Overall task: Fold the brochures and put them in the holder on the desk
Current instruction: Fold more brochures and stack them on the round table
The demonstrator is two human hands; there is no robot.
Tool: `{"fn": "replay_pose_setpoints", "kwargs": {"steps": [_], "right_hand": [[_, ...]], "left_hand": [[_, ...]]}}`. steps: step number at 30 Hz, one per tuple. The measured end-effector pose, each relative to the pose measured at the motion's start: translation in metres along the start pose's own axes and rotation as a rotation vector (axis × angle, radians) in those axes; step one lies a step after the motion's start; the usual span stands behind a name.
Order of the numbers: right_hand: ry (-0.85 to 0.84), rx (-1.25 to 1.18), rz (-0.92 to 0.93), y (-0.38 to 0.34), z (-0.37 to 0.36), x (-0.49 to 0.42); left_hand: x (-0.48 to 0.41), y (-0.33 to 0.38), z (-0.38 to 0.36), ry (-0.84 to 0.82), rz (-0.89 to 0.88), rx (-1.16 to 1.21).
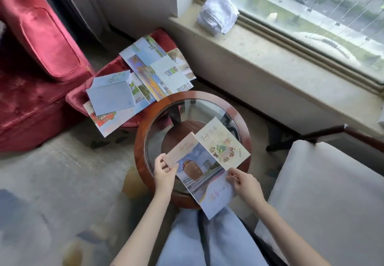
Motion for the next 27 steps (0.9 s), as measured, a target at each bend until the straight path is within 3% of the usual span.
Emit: {"fn": "replay_pose_setpoints", "kwargs": {"steps": [6,22,27], "right_hand": [[-0.117,0.179,0.067,0.016,-0.030,-0.047],[-0.196,0.231,0.053,0.031,-0.103,-0.108],[-0.222,0.254,0.030,0.029,-0.108,-0.115]], "left_hand": [[-0.032,-0.047,0.005,0.208,0.101,-0.067],[-0.115,-0.059,-0.017,0.216,-0.175,-0.517],[-0.122,-0.068,-0.019,0.244,-0.151,-0.527]]}}
Point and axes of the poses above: each hand's wrist, its own x-axis away from the middle knuckle, its own z-axis out of the back of the hand, y = z × x, the point moved 3 cm from there along -x, towards the middle knuckle, and after that the axes turned 5 degrees about x, right-handed, at the moved point
